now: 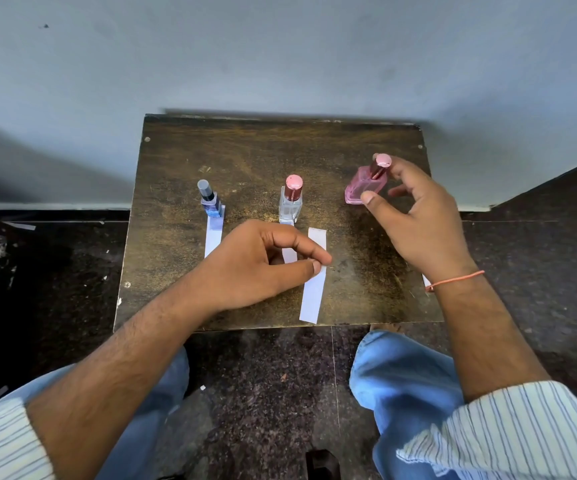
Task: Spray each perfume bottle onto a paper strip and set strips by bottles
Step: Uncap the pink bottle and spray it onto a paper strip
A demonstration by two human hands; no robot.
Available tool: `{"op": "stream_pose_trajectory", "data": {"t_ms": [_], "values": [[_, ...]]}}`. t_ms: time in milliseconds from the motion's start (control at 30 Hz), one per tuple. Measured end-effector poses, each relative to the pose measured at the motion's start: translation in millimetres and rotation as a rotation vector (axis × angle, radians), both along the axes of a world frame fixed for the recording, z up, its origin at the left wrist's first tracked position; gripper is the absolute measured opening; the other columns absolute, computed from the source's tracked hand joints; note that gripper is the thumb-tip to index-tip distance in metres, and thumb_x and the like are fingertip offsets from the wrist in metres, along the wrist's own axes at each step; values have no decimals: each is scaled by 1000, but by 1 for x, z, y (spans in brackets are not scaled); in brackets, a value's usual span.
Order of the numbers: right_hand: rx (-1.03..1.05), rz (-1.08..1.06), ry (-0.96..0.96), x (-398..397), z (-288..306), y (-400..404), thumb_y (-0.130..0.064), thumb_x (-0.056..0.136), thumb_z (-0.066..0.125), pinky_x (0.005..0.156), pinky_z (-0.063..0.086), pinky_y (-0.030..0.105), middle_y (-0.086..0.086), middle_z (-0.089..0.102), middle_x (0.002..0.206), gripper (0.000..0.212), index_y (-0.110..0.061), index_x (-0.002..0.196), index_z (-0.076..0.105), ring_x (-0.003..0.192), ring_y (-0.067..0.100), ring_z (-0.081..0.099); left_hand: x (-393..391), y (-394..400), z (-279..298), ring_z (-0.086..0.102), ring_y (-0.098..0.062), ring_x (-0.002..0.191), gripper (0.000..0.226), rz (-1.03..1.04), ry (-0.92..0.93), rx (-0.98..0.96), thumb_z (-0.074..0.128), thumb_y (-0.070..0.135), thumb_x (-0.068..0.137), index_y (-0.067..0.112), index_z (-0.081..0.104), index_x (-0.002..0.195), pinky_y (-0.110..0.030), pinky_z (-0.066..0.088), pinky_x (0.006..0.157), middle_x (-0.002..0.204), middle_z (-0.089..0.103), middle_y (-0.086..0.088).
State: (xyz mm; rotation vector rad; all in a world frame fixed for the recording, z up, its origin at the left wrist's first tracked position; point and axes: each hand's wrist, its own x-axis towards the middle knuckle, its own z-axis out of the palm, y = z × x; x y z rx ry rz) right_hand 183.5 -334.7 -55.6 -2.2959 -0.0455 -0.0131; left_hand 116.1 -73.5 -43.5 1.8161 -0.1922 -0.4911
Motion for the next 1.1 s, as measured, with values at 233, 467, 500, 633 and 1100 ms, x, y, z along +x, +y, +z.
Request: {"op": "stream_pose_trajectory", "data": {"t_ms": [233,467,500,633,1100], "values": [[65,-9,20,3,-3,-3,-33,96,80,90,56,31,-15,76,117,32,-30,126,73,101,16,70,-1,1,-5,40,-10,52,12,50,-81,3,75,24,100,26,86,107,-25,34,52,83,76,22],[249,172,117,-4,11,-15,-22,90,89,84,57,40,-1,80,106,21,-30,108,80,88,31,66,-3,-1,-2,37,-3,37,17,117,-91,156,79,38,95,36,83,111,-14,28,46,41,49,20],[286,210,130,-6,13,-14,-20,89,90,88,59,46,5,81,109,22,-30,107,81,92,37,67,-3,-2,0,38,-2,37,20,117,-96,184,80,40,94,37,82,113,-11,27,45,42,51,23],[424,369,205,-14,23,-6,-10,84,89,96,62,45,13,81,103,29,-19,111,82,93,20,68,-5,-4,3,49,-1,39,39,64,-159,280,79,55,90,40,78,126,-9,35,43,74,78,23],[467,430,225,-21,27,-3,-22,81,93,86,61,50,4,82,102,34,-21,112,81,87,31,71,-4,-18,3,29,-7,36,26,48,-130,189,84,54,85,44,84,109,-18,23,43,39,48,18]]}}
